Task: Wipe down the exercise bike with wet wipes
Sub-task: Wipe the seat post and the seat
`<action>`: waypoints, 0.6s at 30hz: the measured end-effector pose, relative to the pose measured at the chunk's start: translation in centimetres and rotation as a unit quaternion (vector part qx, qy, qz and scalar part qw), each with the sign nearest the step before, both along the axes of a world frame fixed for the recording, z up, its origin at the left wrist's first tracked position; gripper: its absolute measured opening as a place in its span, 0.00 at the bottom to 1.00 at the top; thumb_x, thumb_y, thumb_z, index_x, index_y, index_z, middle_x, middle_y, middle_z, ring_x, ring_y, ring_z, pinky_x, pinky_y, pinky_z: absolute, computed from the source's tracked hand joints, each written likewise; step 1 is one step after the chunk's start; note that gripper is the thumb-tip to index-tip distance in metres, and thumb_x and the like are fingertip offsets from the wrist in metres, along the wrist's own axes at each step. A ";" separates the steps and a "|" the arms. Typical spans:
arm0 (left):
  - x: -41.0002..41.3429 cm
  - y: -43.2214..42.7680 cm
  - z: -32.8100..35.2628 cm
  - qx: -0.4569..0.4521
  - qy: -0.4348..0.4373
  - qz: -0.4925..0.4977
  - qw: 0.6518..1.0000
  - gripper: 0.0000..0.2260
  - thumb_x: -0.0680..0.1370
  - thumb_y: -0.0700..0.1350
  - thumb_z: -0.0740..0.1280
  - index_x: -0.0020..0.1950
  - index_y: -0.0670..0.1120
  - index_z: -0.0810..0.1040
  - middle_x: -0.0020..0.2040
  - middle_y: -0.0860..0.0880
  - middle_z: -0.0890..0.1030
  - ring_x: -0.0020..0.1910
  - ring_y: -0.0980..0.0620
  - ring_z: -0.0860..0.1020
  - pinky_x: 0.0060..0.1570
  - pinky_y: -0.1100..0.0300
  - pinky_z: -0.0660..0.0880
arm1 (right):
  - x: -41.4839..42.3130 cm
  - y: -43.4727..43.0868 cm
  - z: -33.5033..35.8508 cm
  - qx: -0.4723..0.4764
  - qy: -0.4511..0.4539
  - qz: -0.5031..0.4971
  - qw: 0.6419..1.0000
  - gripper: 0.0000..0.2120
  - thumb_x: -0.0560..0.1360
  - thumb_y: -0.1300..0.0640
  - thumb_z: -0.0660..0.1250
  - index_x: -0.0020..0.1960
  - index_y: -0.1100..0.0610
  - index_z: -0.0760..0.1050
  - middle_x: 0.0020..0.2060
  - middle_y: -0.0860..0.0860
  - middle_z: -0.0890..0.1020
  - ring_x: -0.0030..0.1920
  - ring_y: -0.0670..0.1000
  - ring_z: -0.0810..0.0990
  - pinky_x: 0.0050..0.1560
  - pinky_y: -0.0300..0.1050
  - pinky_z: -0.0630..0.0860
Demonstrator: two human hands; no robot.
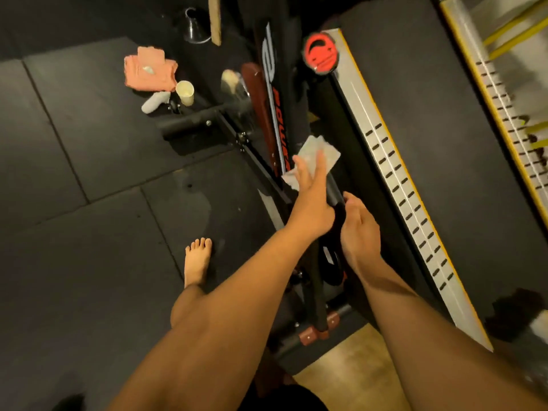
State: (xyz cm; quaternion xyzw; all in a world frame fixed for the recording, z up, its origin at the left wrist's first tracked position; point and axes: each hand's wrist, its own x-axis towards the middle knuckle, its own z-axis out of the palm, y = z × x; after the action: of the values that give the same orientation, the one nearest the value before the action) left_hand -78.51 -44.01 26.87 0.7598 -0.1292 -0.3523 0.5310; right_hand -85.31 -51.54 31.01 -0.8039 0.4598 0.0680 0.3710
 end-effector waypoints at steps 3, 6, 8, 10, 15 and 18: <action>3.1 -1.1 -0.2 0.132 -0.141 -0.042 0.980 0.38 0.76 0.31 0.61 0.81 0.45 0.44 0.78 0.37 0.34 0.77 0.33 0.42 0.70 0.40 0.64 | -0.5 0.0 0.3 0.036 -0.079 -0.077 0.993 0.20 0.84 0.51 0.49 0.71 0.53 0.71 0.66 0.51 0.76 0.68 0.48 0.72 0.70 0.44 0.65; 3.4 -1.2 -0.7 0.356 -0.335 -0.187 0.852 0.31 0.80 0.44 0.60 0.79 0.37 0.50 0.79 0.34 0.46 0.77 0.30 0.42 0.69 0.27 0.50 | -1.5 0.3 0.8 0.025 -0.096 -0.107 0.989 0.19 0.84 0.52 0.51 0.68 0.55 0.74 0.62 0.51 0.79 0.65 0.49 0.74 0.67 0.42 0.66; 1.9 -1.8 -0.6 0.366 -0.398 -0.257 0.801 0.30 0.81 0.45 0.60 0.79 0.38 0.51 0.79 0.36 0.49 0.77 0.31 0.42 0.73 0.32 0.46 | -2.0 0.6 0.9 0.019 -0.099 -0.107 0.989 0.17 0.84 0.53 0.54 0.65 0.55 0.77 0.59 0.52 0.81 0.62 0.51 0.76 0.61 0.41 0.68; -0.7 -2.9 0.4 0.294 -0.469 -0.348 0.756 0.25 0.81 0.45 0.59 0.77 0.42 0.60 0.76 0.38 0.60 0.77 0.35 0.53 0.74 0.38 0.51 | -2.4 0.6 1.0 0.004 -0.102 -0.123 0.987 0.16 0.84 0.54 0.54 0.62 0.55 0.78 0.54 0.53 0.82 0.56 0.51 0.78 0.55 0.42 0.70; 3.6 -2.2 1.2 0.207 -0.493 -0.486 0.691 0.11 0.79 0.43 0.61 0.60 0.48 0.78 0.59 0.46 0.79 0.58 0.44 0.77 0.59 0.49 0.72 | -3.4 0.1 0.9 -0.039 -0.126 -0.174 0.976 0.19 0.83 0.53 0.52 0.67 0.59 0.74 0.61 0.55 0.78 0.63 0.53 0.75 0.66 0.48 0.69; 12.4 -2.2 2.1 0.387 -0.530 -0.468 0.592 0.13 0.80 0.42 0.60 0.65 0.47 0.76 0.63 0.44 0.78 0.65 0.42 0.74 0.69 0.50 0.65 | -4.0 0.1 0.7 -0.044 -0.090 -0.129 0.987 0.17 0.84 0.54 0.53 0.66 0.58 0.74 0.60 0.55 0.79 0.59 0.51 0.76 0.62 0.44 0.71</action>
State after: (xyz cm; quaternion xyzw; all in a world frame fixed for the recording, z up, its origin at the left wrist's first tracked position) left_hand -66.12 -46.23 28.94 0.7814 -0.5770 -0.1049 -0.2134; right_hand -89.31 -51.46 31.68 -0.7564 0.5270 -0.0729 0.3806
